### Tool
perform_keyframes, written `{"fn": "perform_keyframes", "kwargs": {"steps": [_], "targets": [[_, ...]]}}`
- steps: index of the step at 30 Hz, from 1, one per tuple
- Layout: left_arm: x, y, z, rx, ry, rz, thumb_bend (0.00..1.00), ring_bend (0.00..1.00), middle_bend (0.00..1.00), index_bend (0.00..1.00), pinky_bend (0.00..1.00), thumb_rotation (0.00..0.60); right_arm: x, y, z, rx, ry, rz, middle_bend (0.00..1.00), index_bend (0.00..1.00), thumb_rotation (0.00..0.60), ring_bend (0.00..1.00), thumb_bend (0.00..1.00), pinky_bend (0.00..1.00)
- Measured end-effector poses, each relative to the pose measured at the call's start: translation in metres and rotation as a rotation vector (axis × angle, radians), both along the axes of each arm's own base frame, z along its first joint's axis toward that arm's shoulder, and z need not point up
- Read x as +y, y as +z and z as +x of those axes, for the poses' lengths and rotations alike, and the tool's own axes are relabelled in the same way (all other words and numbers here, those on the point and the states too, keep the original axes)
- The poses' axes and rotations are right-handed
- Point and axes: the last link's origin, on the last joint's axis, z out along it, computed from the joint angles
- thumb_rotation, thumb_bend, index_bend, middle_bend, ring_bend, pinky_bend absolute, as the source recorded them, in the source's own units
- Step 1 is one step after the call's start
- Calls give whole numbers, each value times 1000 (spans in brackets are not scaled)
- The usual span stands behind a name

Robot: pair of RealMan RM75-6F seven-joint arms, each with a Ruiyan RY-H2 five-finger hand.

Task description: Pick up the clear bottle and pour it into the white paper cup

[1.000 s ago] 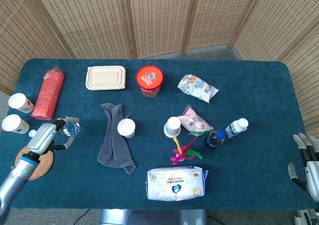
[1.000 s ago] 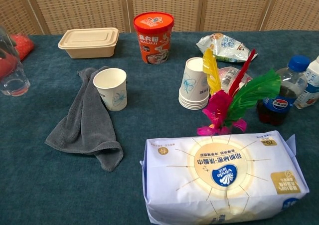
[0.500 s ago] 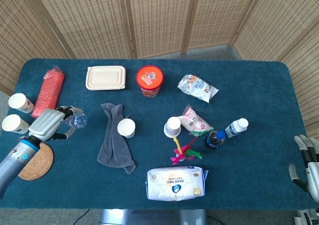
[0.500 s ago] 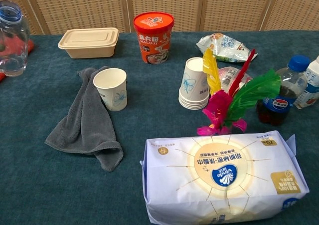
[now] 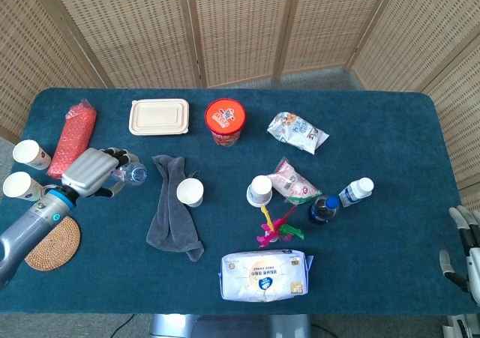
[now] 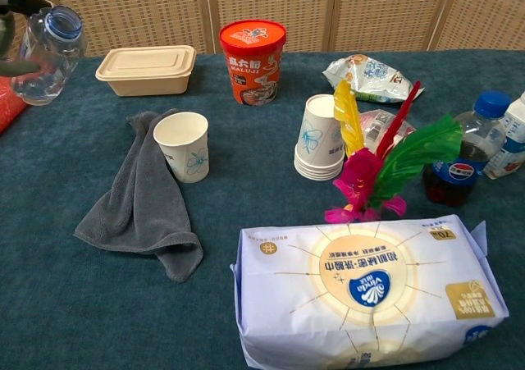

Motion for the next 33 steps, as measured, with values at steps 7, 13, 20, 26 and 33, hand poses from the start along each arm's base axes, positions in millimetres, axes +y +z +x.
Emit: {"fn": "perform_keyframes", "kwargs": {"steps": [7,13,20,26,33], "targets": [[10,-2,17,71,-35,-17,591,394,346,429,539,575,2,-1,-3,-10,0,-4,0,0,600,0,510,123],[18,-5,27,178,-89,-27,591,394,344,429,539,575,4,-1,-5,-24,-2,-12,0,0,600,0,511,124],[25,-10,41,266,-128,-52,592,394,339,427,539,575,7,-2,-8,-36,-4,-21,0,0,600,0,511,123],[30,-19,52,333,-175,-71,595,394,340,427,539,575,8,-4,-11,-47,-7,-25,0,0,600,0,511,124],[36,-25,63,411,-229,-81,596,394,342,431,537,572,10,-4,-15,-58,-13,-35,0,0,600,0,510,124]]}}
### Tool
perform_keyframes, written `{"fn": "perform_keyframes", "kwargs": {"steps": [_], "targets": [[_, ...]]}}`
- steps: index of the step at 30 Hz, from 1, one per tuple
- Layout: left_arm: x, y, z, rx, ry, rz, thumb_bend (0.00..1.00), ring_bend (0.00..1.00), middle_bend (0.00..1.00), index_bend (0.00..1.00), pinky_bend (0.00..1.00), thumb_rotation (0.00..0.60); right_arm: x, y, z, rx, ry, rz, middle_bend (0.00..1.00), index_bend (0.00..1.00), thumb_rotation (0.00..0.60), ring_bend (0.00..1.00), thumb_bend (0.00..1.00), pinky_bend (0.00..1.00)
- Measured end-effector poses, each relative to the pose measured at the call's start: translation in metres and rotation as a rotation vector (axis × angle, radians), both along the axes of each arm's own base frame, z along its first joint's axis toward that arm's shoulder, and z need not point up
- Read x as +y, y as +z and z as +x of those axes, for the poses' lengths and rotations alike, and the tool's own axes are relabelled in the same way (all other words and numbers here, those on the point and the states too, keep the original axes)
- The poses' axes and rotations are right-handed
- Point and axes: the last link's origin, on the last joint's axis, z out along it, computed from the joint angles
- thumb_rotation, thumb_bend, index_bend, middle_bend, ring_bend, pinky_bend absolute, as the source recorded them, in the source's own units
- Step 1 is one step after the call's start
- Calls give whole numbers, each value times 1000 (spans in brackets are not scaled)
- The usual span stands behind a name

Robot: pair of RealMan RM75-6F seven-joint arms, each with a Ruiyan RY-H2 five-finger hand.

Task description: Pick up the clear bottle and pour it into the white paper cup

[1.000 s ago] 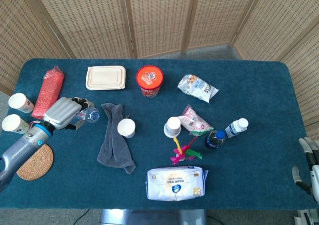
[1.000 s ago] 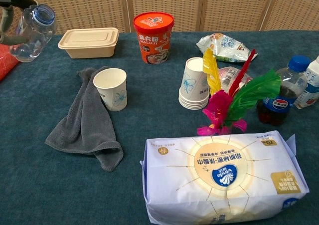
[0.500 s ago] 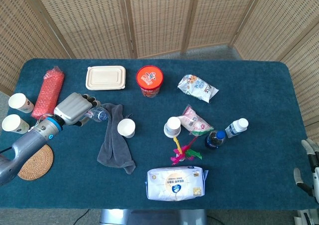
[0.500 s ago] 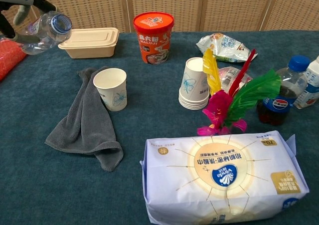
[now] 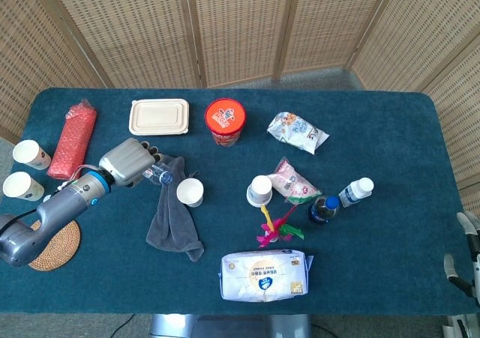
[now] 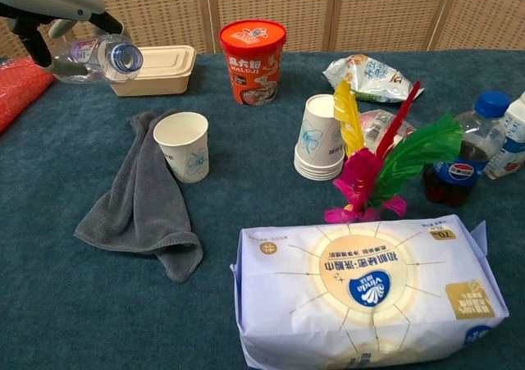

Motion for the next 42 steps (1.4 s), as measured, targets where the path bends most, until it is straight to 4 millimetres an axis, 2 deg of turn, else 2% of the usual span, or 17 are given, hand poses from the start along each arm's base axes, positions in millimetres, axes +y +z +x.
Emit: {"fn": "perform_keyframes", "kwargs": {"steps": [12,26,42], "targets": [[4,-16,14,98,-48,-45,597,394,341,438,535,585,3,-2,-5,-23,-7,-13,0,0,600,0,510,124],[11,-20,28,210,-99,-57,601,394,341,446,535,584,11,-3,-13,-43,-23,-32,0,0,600,0,512,123],[19,-31,38,417,-220,-67,606,391,337,452,537,584,13,-5,-20,-62,-35,-39,0,0,600,0,512,123]]}}
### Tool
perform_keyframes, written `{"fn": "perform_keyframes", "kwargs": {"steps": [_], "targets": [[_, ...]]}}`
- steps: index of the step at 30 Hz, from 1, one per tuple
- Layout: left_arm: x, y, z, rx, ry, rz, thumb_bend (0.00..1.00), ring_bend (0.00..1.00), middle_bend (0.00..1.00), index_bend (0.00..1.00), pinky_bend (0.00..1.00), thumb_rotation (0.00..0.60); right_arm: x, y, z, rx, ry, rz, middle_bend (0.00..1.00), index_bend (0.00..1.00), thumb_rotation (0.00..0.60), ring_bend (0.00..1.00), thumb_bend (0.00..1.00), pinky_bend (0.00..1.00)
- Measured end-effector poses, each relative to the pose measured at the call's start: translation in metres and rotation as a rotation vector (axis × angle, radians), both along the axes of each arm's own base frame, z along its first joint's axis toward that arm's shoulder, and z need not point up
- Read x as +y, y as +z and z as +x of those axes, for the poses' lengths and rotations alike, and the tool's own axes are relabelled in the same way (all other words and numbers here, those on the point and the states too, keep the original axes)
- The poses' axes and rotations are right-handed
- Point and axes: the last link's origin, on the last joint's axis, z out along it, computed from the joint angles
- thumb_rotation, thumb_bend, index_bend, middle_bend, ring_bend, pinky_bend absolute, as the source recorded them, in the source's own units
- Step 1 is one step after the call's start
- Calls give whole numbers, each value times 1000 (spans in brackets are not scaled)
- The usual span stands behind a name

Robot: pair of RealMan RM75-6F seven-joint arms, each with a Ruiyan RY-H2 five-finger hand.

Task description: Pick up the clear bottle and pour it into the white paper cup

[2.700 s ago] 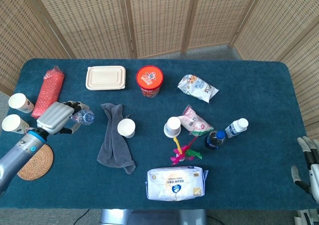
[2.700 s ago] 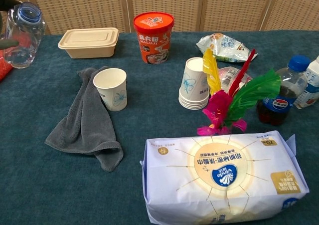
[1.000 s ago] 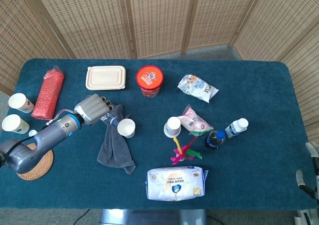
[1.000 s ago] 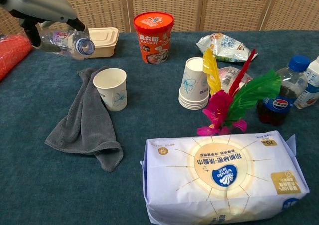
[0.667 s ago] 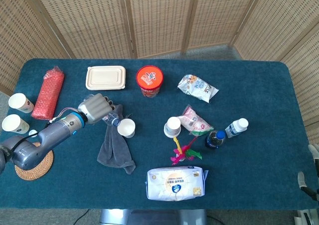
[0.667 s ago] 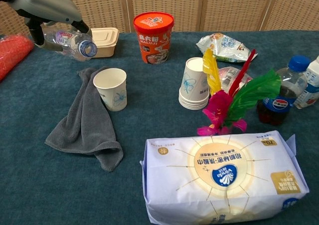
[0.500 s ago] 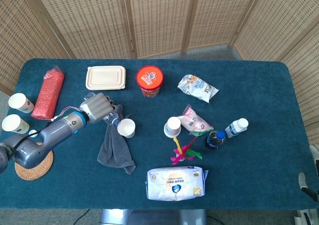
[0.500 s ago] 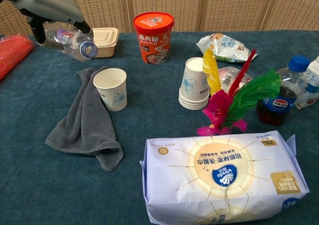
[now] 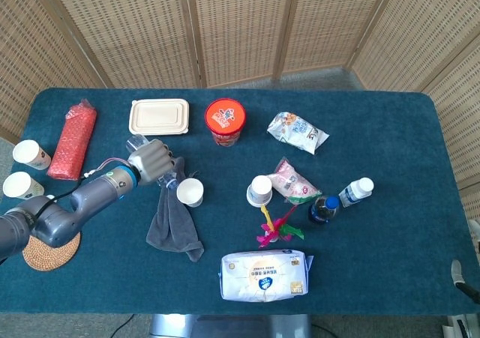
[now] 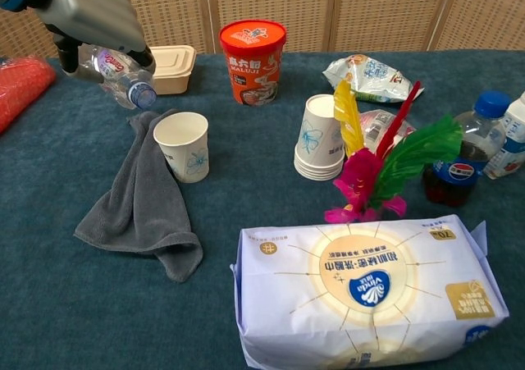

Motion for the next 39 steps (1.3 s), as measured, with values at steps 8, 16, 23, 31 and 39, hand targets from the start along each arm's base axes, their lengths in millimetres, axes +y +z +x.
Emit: {"fn": "perform_keyframes", "kwargs": {"steps": [8,16,23,31,39], "targets": [[4,-4,10,36,-34,9,608,390,338,453,541,590,1,-1,-3,-9,-6,-3,0,0,600,0,511,124],[6,-9,23,81,-84,9,607,390,339,454,544,587,2,-1,-6,-16,-12,-6,0,0,600,0,511,123],[7,-16,30,119,-110,5,608,390,340,455,544,587,4,-2,-10,-24,-19,-6,0,0,600,0,510,123],[8,-19,33,153,-123,15,608,391,341,455,544,585,4,-2,-12,-28,-24,-7,0,0,600,0,511,123],[6,-23,38,158,-125,19,608,390,341,455,544,588,5,-1,-14,-30,-28,-8,0,0,600,0,510,123]]}}
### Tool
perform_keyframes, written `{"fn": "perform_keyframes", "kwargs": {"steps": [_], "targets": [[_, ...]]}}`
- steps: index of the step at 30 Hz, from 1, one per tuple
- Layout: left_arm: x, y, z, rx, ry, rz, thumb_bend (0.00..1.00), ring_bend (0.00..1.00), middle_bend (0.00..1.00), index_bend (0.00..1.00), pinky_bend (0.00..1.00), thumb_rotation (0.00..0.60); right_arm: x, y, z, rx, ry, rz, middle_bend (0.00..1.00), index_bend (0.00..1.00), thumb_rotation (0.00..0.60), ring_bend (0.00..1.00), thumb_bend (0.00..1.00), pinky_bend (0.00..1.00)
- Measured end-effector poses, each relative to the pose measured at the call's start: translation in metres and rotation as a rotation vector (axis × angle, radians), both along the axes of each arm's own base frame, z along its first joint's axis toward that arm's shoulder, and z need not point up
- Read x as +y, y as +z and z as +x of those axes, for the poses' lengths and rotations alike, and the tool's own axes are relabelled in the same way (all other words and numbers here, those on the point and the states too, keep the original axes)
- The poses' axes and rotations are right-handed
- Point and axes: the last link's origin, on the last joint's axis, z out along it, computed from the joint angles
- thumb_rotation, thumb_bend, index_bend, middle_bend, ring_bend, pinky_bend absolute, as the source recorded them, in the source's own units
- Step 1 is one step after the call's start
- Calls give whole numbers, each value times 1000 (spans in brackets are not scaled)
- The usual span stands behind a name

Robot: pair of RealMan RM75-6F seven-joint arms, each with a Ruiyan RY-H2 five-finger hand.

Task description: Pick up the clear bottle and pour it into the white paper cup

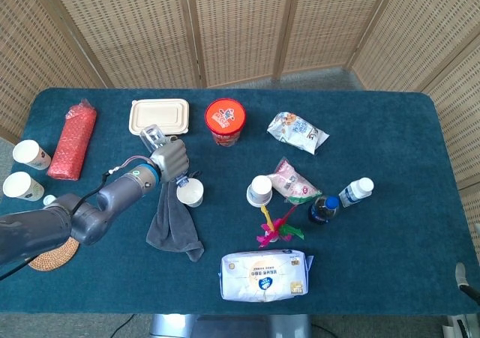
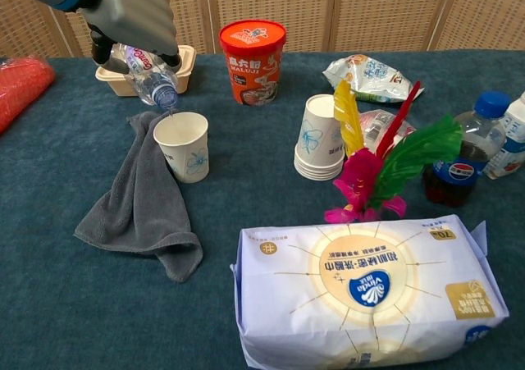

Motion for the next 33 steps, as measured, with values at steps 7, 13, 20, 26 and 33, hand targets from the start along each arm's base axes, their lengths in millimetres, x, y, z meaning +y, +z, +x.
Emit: {"fn": "perform_keyframes", "kwargs": {"steps": [7,13,20,26,33], "targets": [[0,0,0,-1,5,8,608,390,341,455,545,589,1,1,-1,1,-2,-3,0,0,600,0,510,123],[-1,1,-3,-39,38,21,608,390,344,452,551,589,0,0,0,0,0,1,0,0,600,0,509,123],[-6,2,-11,-130,122,35,607,390,336,441,559,588,1,2,2,5,3,2,0,0,600,0,511,124],[-12,5,-21,-246,194,65,607,390,331,427,574,589,-1,2,4,2,11,10,0,0,600,0,510,123],[-17,12,-33,-409,284,119,607,390,335,413,581,590,-3,2,8,10,20,14,0,0,600,0,512,123]]}}
